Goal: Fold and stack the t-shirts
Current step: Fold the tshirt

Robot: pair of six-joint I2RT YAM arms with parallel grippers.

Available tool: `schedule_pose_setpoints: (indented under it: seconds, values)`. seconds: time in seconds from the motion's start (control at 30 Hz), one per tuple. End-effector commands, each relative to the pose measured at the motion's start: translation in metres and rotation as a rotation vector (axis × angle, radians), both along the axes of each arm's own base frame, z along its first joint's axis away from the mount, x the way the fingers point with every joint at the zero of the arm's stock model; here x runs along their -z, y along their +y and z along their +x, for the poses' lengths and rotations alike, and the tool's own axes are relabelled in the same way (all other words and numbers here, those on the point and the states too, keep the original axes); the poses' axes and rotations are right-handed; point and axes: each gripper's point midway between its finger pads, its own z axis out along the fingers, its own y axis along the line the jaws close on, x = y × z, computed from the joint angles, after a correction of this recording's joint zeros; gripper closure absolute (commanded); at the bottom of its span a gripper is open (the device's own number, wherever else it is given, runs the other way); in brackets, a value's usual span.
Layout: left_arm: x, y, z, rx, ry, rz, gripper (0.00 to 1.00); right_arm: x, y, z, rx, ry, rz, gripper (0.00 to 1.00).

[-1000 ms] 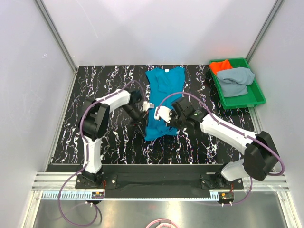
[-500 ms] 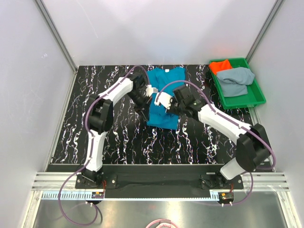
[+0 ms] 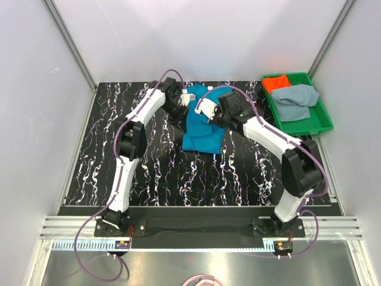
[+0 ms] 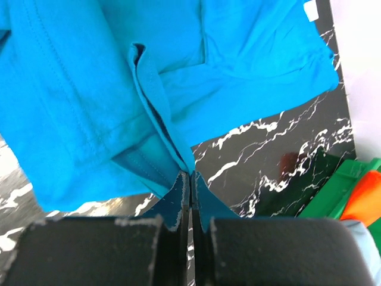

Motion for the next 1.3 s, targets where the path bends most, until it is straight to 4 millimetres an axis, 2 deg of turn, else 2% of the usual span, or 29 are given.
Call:
schedule_pose_setpoints:
  seconds: [0.0,0.07,0.2,0.5,0.63,0.87,0.9,0.93,0.97,1.0,1.03,1.07,1.1,1.13,1.17,1.2,1.23,1.27]
  values:
    - [-0.009,-0.004,0.030,-0.021,-0.114,-0.004,1.00,-0.019,0.006,0.028,0.014,-0.085,0.021,1.00]
    - [-0.012,-0.005,0.042,-0.033,-0.156,-0.005,1.00,-0.020,0.009,0.035,0.014,-0.095,0.026,1.00]
    - [-0.011,-0.009,0.066,-0.054,-0.237,-0.003,1.00,-0.004,0.012,0.049,0.023,-0.081,0.020,1.00]
    - [0.000,-0.005,0.090,-0.094,-0.305,0.041,1.00,0.012,0.007,0.081,0.071,-0.099,0.013,1.00]
    - [-0.003,-0.006,0.105,-0.127,-0.356,0.042,1.00,0.008,0.002,0.094,0.102,-0.128,0.018,1.00]
    - [-0.023,-0.005,0.141,-0.188,-0.510,0.060,0.98,0.007,-0.002,0.112,0.136,-0.189,0.011,1.00]
    - [-0.027,-0.006,0.146,-0.194,-0.538,0.059,0.92,0.014,-0.003,0.115,0.141,-0.188,0.002,1.00]
    - [-0.029,-0.005,0.150,-0.200,-0.556,0.065,0.78,0.010,-0.005,0.124,0.165,-0.224,0.005,1.00]
    - [-0.031,0.002,0.156,-0.227,-0.584,0.105,0.57,0.010,-0.008,0.129,0.182,-0.237,0.006,0.93]
    - [-0.039,0.003,0.163,-0.250,-0.624,0.118,0.44,0.017,-0.009,0.134,0.197,-0.241,-0.001,0.80]
    - [-0.042,0.010,0.171,-0.277,-0.661,0.149,0.22,0.013,-0.011,0.140,0.222,-0.267,-0.002,0.51]
    - [-0.046,0.012,0.172,-0.286,-0.670,0.157,0.15,0.011,-0.011,0.141,0.233,-0.275,0.001,0.41]
    - [-0.058,0.014,0.175,-0.298,-0.701,0.153,0.11,0.001,-0.011,0.146,0.248,-0.308,0.021,0.33]
    - [-0.065,0.016,0.178,-0.313,-0.716,0.157,0.09,-0.004,-0.011,0.147,0.259,-0.315,0.030,0.30]
    - [-0.074,0.019,0.179,-0.327,-0.735,0.164,0.08,-0.009,-0.013,0.146,0.268,-0.321,0.036,0.23]
    - [-0.093,0.022,0.175,-0.337,-0.751,0.151,0.08,-0.024,-0.014,0.145,0.274,-0.341,0.052,0.17]
    - [-0.104,0.024,0.172,-0.357,-0.750,0.144,0.08,-0.028,-0.015,0.141,0.281,-0.342,0.057,0.14]
    - [-0.102,0.025,0.164,-0.357,-0.723,0.149,0.07,-0.035,-0.017,0.139,0.287,-0.347,0.065,0.10]
